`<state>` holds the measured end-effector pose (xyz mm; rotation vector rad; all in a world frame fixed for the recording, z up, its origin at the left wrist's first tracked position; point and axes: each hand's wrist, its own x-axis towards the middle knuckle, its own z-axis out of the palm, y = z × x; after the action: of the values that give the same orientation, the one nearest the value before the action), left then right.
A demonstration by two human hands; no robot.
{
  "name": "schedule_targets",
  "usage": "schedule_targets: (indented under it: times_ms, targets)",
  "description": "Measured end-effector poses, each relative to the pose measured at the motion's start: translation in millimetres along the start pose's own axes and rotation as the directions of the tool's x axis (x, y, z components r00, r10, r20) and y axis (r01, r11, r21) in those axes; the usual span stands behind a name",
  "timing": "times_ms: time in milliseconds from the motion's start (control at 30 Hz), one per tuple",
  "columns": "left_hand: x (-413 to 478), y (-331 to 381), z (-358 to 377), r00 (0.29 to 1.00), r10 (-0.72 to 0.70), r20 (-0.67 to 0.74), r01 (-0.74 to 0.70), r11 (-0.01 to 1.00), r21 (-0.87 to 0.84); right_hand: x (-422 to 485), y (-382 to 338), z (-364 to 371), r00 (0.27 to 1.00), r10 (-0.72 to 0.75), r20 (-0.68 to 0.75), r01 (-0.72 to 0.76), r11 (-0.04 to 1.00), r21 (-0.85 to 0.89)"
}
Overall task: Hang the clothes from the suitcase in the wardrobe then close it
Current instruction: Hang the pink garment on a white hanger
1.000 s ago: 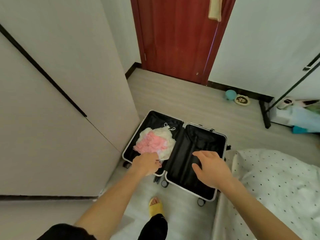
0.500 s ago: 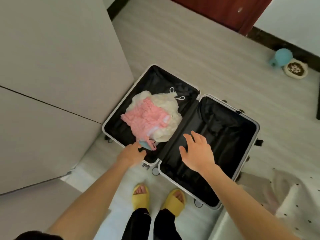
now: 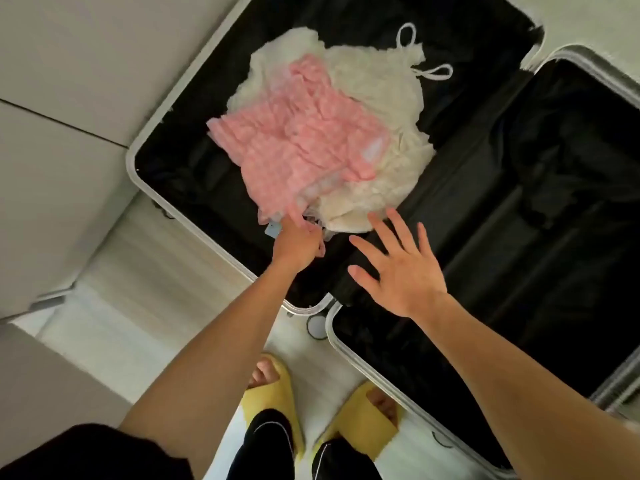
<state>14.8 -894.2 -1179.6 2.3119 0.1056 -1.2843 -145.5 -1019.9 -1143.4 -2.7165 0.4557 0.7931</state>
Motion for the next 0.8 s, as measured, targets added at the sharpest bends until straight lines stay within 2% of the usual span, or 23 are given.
schedule_targets:
  times_ms: [100,167,267,333,400,467,567,667,800]
  targets:
    - [13,3,4,0.995,-0.099,-0.031,0.087,0.957,-0.275,0,2,2,0.999,-0.014,0.034,0.015,1.0,-0.026]
    - [16,9,0,0.983,-0.184,0.003,0.167,0.884,-0.437,-4,1,0,0.998,0.006,0.064,-0.005,1.0,-0.023]
    - [-1,25,-25,0.961,-0.272,0.043,0.251,0.8,-0.545,-3,-5,-18,0.979,0.043,0.201,-0.036,0.999,-0.039]
    - [-21,24,-41,0.97,-0.236,0.054,0.227,0.813,-0.535,-2,-16,-24,0.932,0.057,0.358,-0.031,0.996,-0.08]
    - [-58,45,-78,0.99,-0.138,0.016,0.127,0.854,-0.505,-19,-32,-54,0.905,0.095,0.415,-0.088,0.995,-0.036]
    - [-104,72,-122,0.998,0.006,-0.064,-0.03,0.923,-0.384,-49,-49,-91,0.888,0.123,0.443,-0.167,0.984,0.06]
    - [-180,111,-171,0.989,0.139,-0.056,-0.149,0.949,-0.277,-95,-66,-159,0.857,0.158,0.491,-0.223,0.972,0.076]
    - [-273,154,-211,0.98,0.197,-0.031,-0.197,0.934,-0.298,-146,-81,-257,0.893,0.169,0.417,-0.22,0.972,0.077]
    - [-398,202,-246,0.943,0.332,0.02,-0.319,0.92,-0.228,-224,-101,-366,0.947,0.22,0.236,-0.281,0.922,0.267]
